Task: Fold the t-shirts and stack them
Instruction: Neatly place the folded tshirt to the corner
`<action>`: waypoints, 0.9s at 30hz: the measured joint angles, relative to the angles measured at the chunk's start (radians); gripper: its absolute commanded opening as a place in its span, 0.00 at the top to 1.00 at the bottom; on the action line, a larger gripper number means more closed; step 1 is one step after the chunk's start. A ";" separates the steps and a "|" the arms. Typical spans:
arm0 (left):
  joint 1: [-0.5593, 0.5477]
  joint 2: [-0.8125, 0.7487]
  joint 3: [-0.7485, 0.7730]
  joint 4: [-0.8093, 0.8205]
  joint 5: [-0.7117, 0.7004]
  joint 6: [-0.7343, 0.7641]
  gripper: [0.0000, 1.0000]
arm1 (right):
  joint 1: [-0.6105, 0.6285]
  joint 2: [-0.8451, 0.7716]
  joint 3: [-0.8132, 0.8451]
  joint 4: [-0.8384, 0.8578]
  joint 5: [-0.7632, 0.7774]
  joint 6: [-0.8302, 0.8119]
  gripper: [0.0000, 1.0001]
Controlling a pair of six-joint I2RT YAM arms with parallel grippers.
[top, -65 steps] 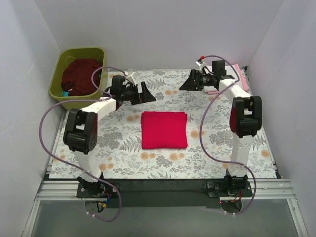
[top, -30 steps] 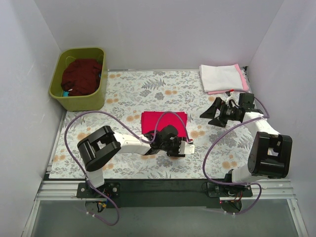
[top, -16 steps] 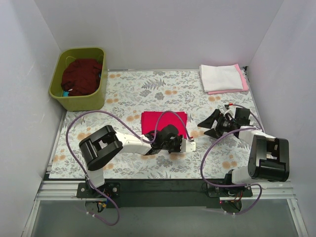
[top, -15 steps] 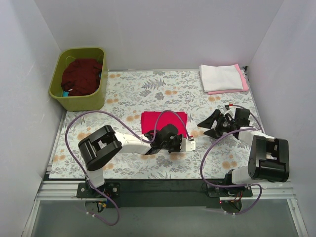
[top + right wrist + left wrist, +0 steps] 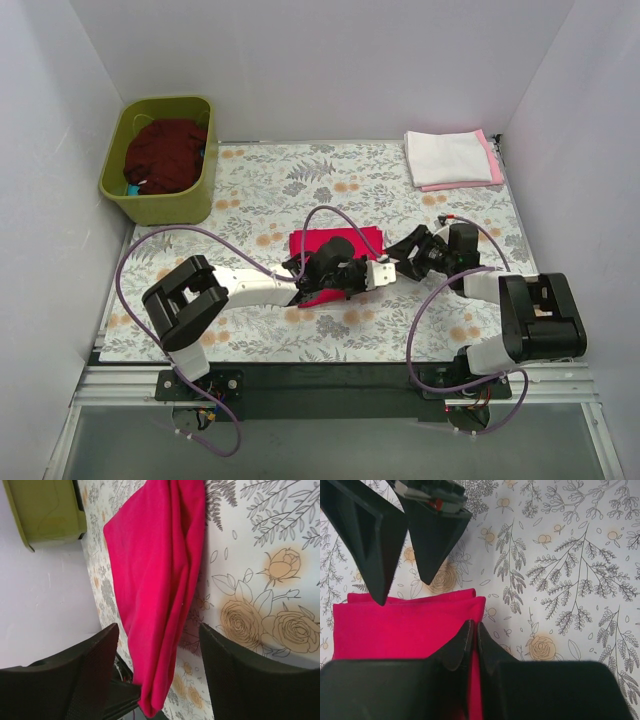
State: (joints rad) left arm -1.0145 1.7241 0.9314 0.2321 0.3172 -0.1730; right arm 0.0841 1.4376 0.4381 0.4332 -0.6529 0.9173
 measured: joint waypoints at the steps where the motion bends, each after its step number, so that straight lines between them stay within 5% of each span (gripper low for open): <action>1: 0.002 0.000 0.003 0.000 0.002 -0.004 1.00 | 0.012 0.012 -0.003 0.019 0.023 0.022 0.32; 10: 0.020 0.000 0.035 0.003 0.010 -0.037 1.00 | 0.092 0.082 -0.023 0.050 0.131 0.134 0.34; 18: 0.024 0.000 0.035 0.008 0.016 -0.056 1.00 | 0.119 0.224 0.060 0.106 0.181 0.174 0.62; 27: 0.031 0.000 0.035 0.008 0.024 -0.071 1.00 | 0.159 0.339 0.140 0.223 0.223 0.228 0.50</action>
State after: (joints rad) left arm -0.9833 1.7241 0.9661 0.2405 0.3416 -0.2436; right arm 0.2436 1.7767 0.5781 0.6563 -0.4301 1.1450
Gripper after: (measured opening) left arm 0.022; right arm 0.473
